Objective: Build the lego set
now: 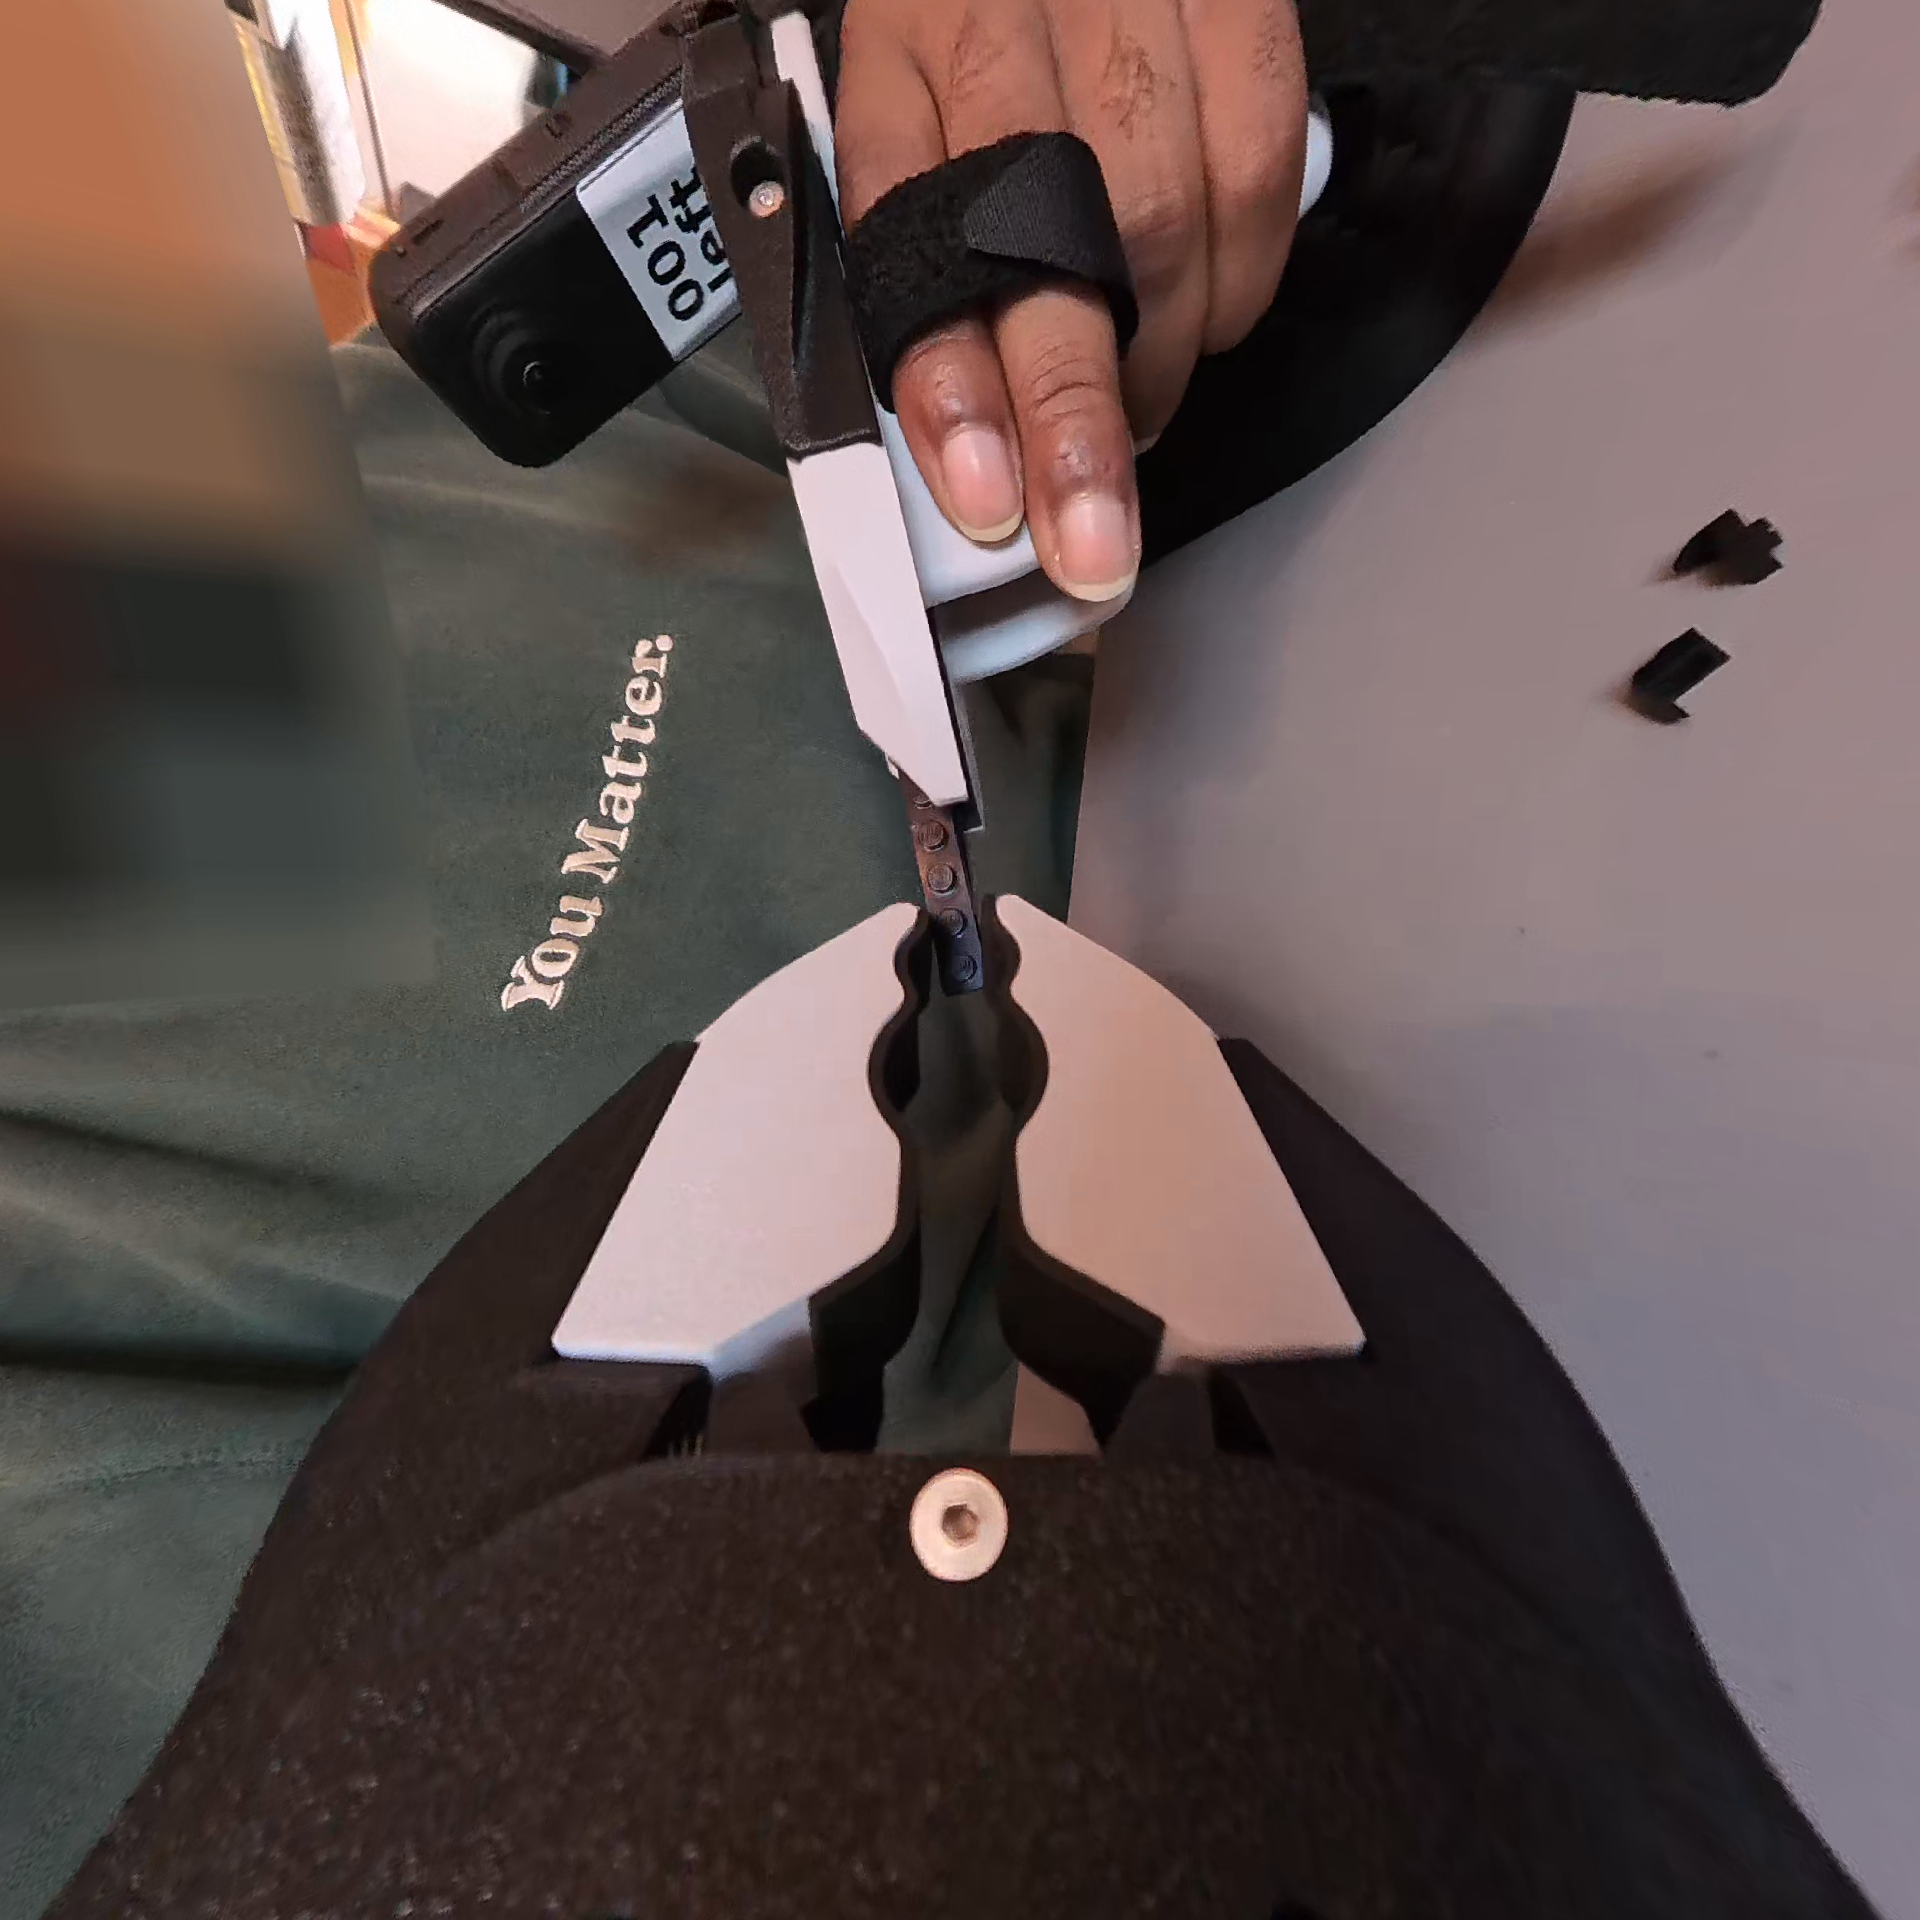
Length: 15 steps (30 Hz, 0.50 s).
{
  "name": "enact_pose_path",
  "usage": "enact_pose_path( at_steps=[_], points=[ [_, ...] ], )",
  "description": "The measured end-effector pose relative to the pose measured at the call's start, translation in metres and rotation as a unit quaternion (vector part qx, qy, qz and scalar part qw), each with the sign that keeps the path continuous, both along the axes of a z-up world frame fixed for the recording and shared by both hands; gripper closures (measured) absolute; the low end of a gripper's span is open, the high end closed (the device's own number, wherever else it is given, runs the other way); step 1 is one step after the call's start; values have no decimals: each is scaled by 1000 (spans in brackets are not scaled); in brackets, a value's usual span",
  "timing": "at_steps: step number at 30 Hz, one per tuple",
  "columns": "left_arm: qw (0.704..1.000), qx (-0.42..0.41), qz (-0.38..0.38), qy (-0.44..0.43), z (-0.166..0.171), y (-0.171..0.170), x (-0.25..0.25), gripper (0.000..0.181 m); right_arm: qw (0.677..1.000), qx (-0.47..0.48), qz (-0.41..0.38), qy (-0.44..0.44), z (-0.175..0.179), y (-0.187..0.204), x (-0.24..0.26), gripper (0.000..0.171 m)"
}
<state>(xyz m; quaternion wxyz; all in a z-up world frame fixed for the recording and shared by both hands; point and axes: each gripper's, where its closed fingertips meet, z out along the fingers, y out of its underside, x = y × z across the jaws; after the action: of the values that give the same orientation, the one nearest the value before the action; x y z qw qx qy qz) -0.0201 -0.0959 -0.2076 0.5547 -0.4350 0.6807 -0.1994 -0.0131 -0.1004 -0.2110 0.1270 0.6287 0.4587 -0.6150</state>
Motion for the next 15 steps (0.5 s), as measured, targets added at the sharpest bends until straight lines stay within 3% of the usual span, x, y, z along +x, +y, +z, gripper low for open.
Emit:
enact_pose_path(
  at_steps=[4, 7, 12, 15],
  points=[
    [999, -35, 8, -20, 6, 4, -1, 170, 998, 7, -35, 48, 9, 6, -2, 162],
    [997, -61, 8, -53, 17, 6, -5, 170, 985, 93, -69, 125, 23, 13, -3, 147],
    [988, -117, 7, -99, 28, 12, -9, 170, 923, 311, -124, 191, 31, 20, -3, 137],
    [984, -137, 10, -113, 30, 17, -10, 170, 882, 412, -146, 177, 23, 23, -7, 140]
  ],
)
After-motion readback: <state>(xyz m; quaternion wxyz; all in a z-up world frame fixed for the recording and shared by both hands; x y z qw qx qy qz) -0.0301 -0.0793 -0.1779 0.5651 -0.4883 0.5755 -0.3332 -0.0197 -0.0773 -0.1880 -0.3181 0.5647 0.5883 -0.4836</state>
